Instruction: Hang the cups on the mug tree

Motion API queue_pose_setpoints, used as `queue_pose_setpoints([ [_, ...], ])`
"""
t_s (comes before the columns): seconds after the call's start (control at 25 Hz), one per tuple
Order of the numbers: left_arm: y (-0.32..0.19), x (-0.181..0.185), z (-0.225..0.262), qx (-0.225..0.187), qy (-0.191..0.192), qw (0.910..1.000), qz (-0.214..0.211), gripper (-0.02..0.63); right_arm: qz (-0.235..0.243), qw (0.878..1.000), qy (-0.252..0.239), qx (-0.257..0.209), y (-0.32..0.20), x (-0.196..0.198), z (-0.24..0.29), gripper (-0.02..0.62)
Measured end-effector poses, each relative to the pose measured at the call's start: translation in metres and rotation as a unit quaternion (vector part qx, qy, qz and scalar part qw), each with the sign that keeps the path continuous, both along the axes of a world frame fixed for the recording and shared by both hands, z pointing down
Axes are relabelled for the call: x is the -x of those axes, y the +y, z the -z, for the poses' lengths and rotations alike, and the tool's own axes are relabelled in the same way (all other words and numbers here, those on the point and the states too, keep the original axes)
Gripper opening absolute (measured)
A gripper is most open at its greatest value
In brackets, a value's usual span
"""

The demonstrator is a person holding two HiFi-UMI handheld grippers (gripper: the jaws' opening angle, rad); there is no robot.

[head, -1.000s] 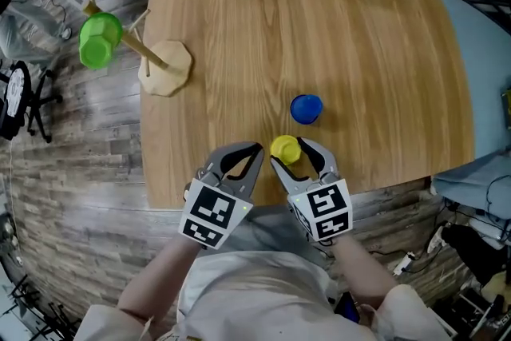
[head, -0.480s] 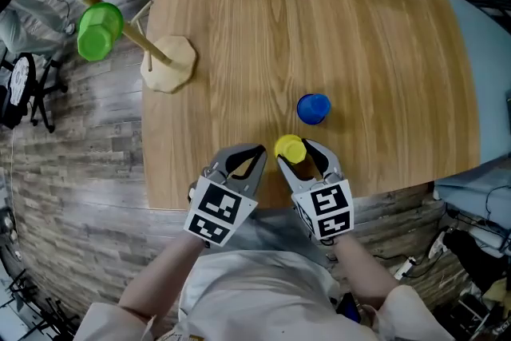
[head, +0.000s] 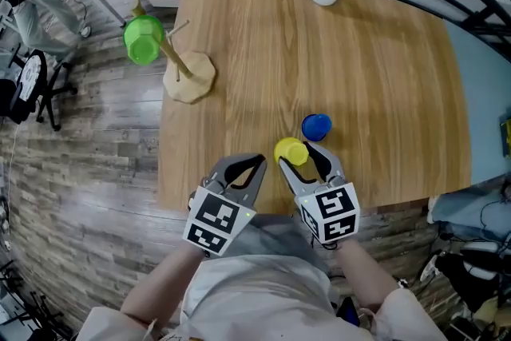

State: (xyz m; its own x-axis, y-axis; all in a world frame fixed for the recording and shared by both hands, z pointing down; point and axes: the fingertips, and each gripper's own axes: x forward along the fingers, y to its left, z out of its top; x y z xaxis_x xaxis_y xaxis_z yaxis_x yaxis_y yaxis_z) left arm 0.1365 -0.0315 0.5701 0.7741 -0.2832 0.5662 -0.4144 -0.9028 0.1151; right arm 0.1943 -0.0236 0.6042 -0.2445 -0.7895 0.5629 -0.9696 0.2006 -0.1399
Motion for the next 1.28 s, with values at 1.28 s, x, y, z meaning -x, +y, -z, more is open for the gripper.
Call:
queue_pose_setpoints([
  [1.28,-0.038,0.201,0.306,-0.175,0.123,0.9618,0.171,0.002,0.123,0.965,0.004,-0.230,-0.028,0.166,0.361,0.244],
])
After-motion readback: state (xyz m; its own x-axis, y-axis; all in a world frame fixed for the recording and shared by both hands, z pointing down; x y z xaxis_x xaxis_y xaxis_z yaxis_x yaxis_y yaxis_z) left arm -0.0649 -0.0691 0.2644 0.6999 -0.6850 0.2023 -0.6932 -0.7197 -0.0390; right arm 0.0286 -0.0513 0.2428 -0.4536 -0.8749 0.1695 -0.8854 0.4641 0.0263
